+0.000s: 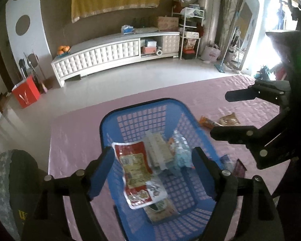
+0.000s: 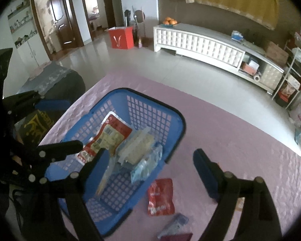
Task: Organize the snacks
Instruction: 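Withdraw both tools from the basket toward the remaining snacks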
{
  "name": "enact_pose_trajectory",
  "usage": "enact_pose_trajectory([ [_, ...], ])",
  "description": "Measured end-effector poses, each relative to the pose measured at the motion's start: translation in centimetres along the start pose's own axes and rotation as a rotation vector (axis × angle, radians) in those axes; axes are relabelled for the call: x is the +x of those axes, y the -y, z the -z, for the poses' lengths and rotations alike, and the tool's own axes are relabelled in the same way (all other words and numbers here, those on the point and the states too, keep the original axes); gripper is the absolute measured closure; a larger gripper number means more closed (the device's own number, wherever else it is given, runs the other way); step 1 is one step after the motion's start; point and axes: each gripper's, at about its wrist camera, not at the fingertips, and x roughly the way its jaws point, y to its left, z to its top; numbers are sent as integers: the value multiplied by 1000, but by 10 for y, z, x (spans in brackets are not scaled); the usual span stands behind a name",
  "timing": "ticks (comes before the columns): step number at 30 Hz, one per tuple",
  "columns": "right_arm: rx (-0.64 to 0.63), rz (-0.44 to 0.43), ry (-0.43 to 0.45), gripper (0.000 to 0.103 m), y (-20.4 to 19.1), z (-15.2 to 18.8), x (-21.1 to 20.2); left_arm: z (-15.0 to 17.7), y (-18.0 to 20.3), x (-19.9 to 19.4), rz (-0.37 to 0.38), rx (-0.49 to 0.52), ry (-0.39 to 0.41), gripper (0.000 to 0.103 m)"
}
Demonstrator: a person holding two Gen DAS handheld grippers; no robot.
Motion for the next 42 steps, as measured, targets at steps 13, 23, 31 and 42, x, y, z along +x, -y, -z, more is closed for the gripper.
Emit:
enact_pose_trajectory([
  [13,25,81,59,15,7,47,-74,1,86,-33,28,101,44,25],
  [23,102,111,40,15,40,100,-98,21,141,-18,43,156,-1,25],
  [31,166,59,-33,15,52,149,-80,70,166,-18,33,138,7,25],
  [42,198,-43,-105,15,46,193,-38,133,165,0,-67,-95,-5,25],
])
